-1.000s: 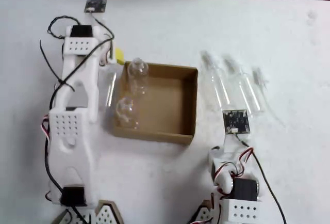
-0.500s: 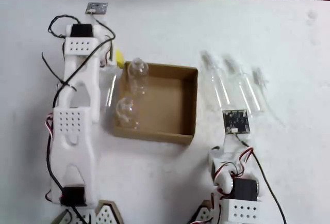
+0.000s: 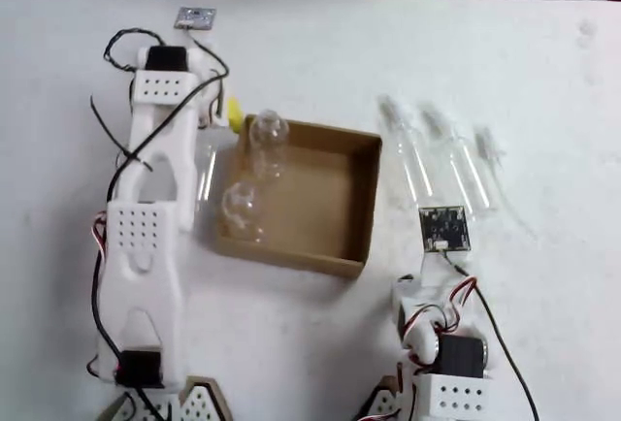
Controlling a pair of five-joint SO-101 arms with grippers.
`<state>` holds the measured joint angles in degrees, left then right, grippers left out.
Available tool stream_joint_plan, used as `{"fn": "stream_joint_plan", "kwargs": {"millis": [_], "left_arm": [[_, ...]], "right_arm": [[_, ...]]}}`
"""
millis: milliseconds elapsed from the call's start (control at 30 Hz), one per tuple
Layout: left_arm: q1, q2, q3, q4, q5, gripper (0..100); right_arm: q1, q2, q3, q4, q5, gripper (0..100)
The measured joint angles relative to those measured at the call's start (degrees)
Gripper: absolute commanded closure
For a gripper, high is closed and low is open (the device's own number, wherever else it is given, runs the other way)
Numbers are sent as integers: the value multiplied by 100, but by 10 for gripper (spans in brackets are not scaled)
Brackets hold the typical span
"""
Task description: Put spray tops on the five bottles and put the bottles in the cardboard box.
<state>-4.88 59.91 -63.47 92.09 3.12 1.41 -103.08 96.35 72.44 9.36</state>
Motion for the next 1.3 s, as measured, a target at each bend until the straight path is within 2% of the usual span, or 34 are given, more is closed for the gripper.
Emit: {"fn": "stream_joint_plan", "kwargs": {"millis": [233, 467, 833, 967, 1067, 1167, 1300], "left_arm": [[0, 9, 211, -167, -18, 736], [9, 9, 211, -176, -18, 905], [53, 9, 211, -185, -35, 899], [79, 9, 211, 9, -53, 906], [88, 9, 211, 149, -44, 979], [88, 9, 158, 290, -44, 967], [88, 9, -563, 800, -53, 980]], "right_arm": [[0, 0, 0, 0, 0, 910], [0, 0, 0, 0, 0, 910], [0, 0, 0, 0, 0, 910], [0, 0, 0, 0, 0, 910], [0, 0, 0, 0, 0, 910], [0, 0, 0, 0, 0, 909], [0, 0, 0, 0, 0, 908]]}}
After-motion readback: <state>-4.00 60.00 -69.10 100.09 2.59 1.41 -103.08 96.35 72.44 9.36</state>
